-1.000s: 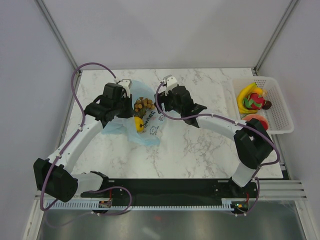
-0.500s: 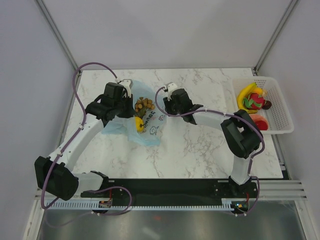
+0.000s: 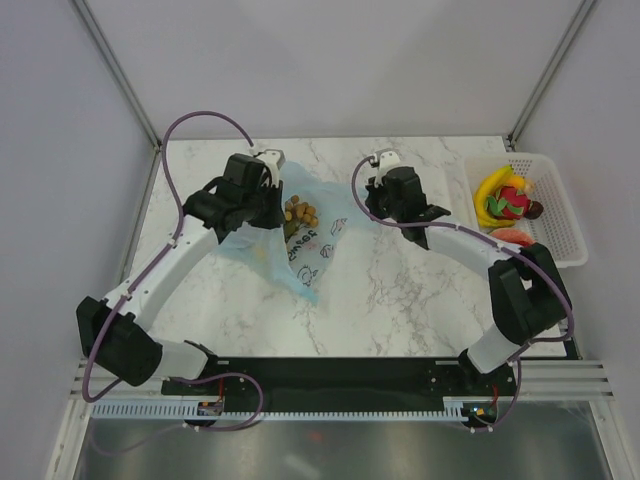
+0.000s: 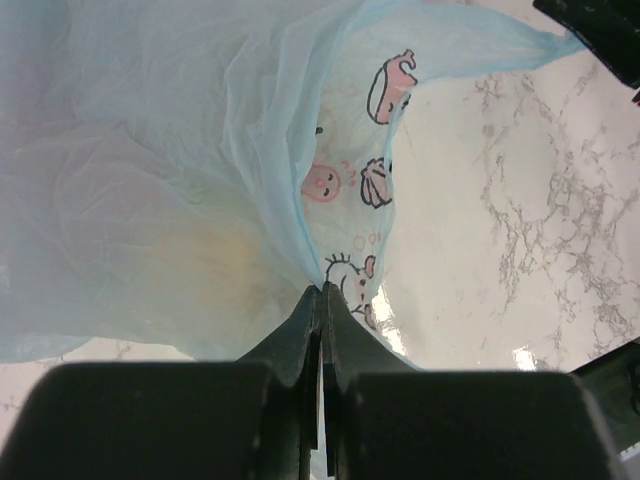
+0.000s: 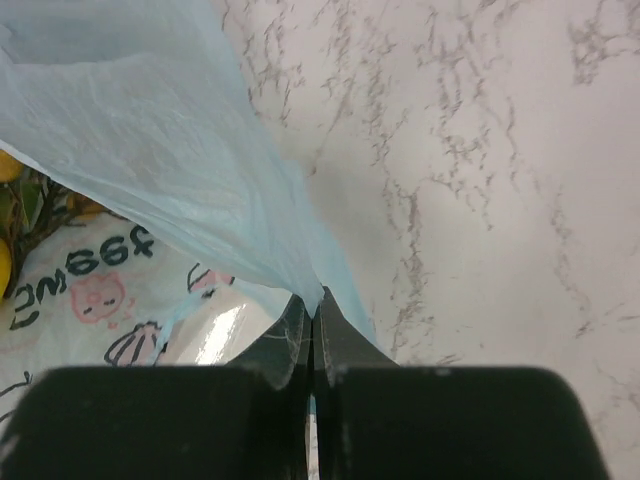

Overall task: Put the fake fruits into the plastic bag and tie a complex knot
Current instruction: Pick up the fake fruit from the bin.

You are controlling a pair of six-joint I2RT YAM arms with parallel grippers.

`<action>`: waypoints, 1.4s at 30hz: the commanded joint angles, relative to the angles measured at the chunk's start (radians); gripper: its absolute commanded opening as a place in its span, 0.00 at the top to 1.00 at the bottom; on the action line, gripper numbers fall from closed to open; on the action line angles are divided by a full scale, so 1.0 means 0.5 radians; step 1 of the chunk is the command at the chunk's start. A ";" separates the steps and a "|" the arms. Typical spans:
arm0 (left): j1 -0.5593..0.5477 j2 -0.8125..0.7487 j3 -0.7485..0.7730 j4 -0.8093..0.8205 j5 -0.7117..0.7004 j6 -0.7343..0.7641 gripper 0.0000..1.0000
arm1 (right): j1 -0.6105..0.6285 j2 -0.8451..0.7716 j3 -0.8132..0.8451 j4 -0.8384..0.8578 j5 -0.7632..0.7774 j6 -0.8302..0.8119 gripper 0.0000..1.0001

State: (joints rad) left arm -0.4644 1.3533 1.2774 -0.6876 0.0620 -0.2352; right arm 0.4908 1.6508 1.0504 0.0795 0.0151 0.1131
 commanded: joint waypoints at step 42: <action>-0.108 0.076 0.071 -0.039 -0.023 0.078 0.98 | -1.500 -0.375 0.375 -1.506 0.826 0.237 0.06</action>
State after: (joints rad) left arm -0.5129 1.4292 1.3212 -0.7292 0.0528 -0.2344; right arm -0.2310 1.4334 1.1812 -0.5880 0.3557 0.2596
